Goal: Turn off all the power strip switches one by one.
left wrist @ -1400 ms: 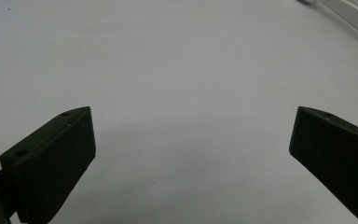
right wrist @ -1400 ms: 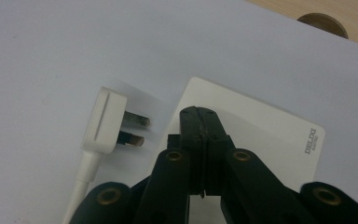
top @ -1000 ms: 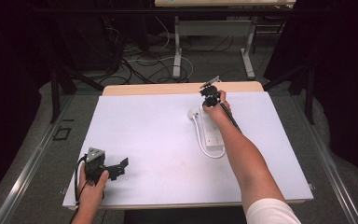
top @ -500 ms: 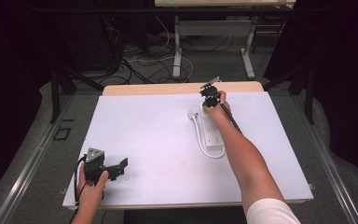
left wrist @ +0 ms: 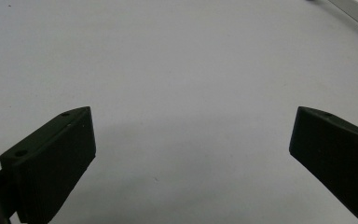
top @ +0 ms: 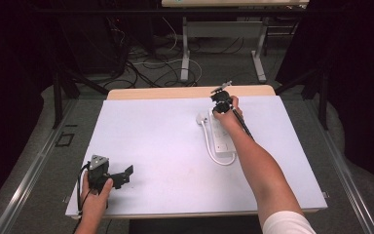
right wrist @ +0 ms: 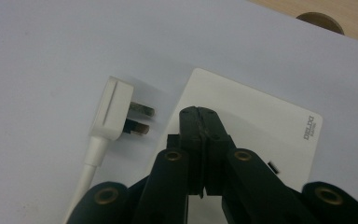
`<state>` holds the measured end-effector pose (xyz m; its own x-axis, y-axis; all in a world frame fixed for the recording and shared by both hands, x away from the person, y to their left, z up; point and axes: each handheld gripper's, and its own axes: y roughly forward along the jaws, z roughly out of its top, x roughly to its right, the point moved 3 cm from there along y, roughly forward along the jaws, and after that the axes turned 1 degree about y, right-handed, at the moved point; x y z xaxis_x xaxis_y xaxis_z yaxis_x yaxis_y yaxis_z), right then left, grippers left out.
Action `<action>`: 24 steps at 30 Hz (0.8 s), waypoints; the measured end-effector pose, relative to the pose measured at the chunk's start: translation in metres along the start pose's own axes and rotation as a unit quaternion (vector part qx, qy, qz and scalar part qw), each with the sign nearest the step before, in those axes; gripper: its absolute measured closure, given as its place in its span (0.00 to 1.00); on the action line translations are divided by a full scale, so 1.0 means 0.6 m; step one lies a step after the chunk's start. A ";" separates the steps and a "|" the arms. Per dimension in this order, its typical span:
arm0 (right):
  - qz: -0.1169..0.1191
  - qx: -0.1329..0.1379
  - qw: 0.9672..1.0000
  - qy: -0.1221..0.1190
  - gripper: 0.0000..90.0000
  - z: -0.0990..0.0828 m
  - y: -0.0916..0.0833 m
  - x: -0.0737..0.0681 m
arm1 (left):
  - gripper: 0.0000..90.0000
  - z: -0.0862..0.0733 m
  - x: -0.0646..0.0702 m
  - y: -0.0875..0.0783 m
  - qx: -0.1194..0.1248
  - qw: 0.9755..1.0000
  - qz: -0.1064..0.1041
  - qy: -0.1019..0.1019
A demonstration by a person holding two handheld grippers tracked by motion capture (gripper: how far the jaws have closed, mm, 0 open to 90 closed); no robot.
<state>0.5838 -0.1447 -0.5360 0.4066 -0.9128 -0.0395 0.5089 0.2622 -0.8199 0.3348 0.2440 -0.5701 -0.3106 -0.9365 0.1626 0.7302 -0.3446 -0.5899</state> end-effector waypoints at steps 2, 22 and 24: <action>0.002 0.006 1.000 -0.007 0.98 -0.003 -0.006 0.002 | 0.00 0.001 0.001 0.000 0.000 1.000 0.000 0.003; 0.062 0.015 0.998 -0.008 0.76 -0.039 -0.064 -0.005 | 0.00 0.002 0.005 0.003 -0.004 1.000 -0.001 0.009; 0.059 0.007 0.998 -0.013 0.71 -0.045 -0.071 -0.006 | 0.00 0.002 0.005 0.003 -0.005 1.000 0.000 0.009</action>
<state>0.5403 -0.1612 -0.5163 0.4840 -0.8667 -0.1209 0.4664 0.3724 -0.8023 0.3360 0.2401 -0.5696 -0.3224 -0.9350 0.1478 0.7243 -0.3442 -0.5975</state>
